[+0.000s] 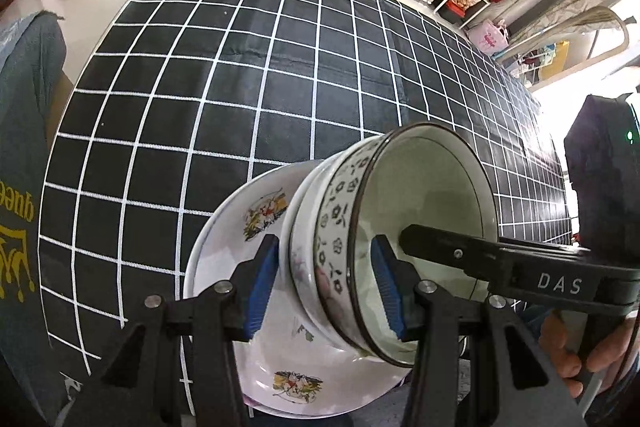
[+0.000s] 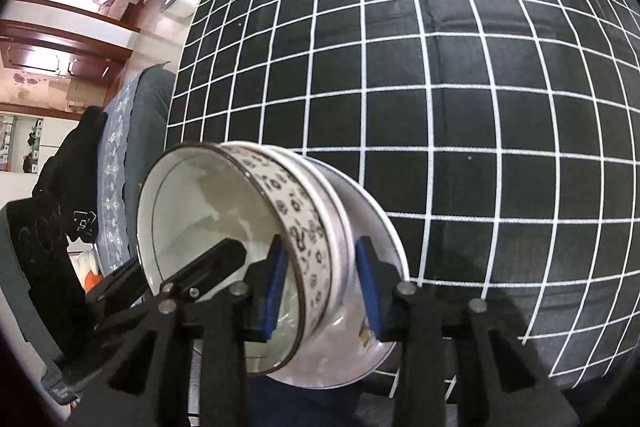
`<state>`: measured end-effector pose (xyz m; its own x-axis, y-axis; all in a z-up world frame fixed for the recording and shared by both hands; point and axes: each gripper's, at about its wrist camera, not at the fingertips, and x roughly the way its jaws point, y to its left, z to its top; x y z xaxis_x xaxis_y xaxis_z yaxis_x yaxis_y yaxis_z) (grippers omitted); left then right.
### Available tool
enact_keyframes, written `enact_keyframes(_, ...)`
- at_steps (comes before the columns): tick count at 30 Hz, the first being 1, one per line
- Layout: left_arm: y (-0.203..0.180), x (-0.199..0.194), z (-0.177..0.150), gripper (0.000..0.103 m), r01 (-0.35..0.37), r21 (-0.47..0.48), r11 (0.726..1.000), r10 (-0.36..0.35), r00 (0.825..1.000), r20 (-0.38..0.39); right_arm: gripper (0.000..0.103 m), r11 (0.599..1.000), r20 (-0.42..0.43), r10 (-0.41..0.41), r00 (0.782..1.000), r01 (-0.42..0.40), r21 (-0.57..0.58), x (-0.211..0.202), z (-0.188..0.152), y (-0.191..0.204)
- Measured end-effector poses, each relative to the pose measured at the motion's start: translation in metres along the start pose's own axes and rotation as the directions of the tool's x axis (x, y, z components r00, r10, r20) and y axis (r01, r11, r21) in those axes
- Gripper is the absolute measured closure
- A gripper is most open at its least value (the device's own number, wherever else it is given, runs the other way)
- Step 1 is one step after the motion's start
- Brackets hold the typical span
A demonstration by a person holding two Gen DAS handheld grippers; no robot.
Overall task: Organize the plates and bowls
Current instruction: 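Lift the bowl stack onto the plate stack and open the left tool, then withdraw the left tool from the stacked dishes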
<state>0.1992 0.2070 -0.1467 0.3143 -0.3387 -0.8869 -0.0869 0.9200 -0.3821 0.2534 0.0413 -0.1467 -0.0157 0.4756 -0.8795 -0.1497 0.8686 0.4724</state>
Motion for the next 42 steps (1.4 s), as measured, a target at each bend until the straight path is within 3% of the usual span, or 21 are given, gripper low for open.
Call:
enact_keyframes(11,0.004,-0.019,-0.021,0.057,-0.002,-0.069,0.998,0.006,0.999,0.05,0.062,0.994,0.092,-0.037,0.995,0.046,-0.095,-0.019,-0.017,0.007)
enact_keyframes(16,-0.004,-0.044,-0.031,0.055,-0.089,-0.039,0.995,0.093,0.988,0.124,0.057,0.988,0.158,-0.078,0.984,0.097,-0.118,-0.033,-0.022,0.01)
enact_keyframes(20,-0.015,-0.067,-0.042,0.055,-0.114,-0.029,0.993,0.117,0.976,0.184,0.057,0.984,0.228,-0.084,0.97,0.117,-0.133,-0.052,-0.033,0.015)
enact_keyframes(24,-0.034,-0.091,-0.057,0.055,-0.185,0.009,0.983,0.176,0.948,0.264,0.057,0.976,0.297,-0.083,0.951,0.138,-0.17,-0.073,-0.049,0.021)
enact_keyframes(32,-0.076,-0.122,-0.095,0.055,-0.215,0.068,0.974,0.171,0.901,0.4,0.057,0.96,0.442,-0.083,0.893,0.19,-0.204,-0.114,-0.096,0.019)
enact_keyframes(34,-0.085,-0.127,-0.104,0.054,-0.247,0.065,0.967,0.194,0.876,0.442,0.057,0.952,0.481,-0.085,0.872,0.214,-0.219,-0.122,-0.108,0.018)
enact_keyframes(36,-0.095,-0.133,-0.115,0.037,-0.285,0.062,0.956,0.22,0.842,0.493,0.057,0.942,0.521,-0.095,0.848,0.246,-0.228,-0.132,-0.12,0.019)
enact_keyframes(38,-0.101,-0.143,-0.125,0.033,-0.303,0.048,0.952,0.227,0.799,0.557,0.053,0.933,0.56,-0.101,0.822,0.274,-0.234,-0.141,-0.132,0.019)
enact_keyframes(39,-0.104,-0.148,-0.13,0.025,-0.302,0.045,0.952,0.221,0.782,0.582,0.049,0.93,0.581,-0.098,0.808,0.282,-0.237,-0.146,-0.138,0.018)
enact_keyframes(42,-0.112,-0.157,-0.144,0.019,-0.297,0.064,0.953,0.195,0.761,0.619,0.037,0.922,0.656,-0.089,0.75,0.311,-0.231,-0.161,-0.157,0.017)
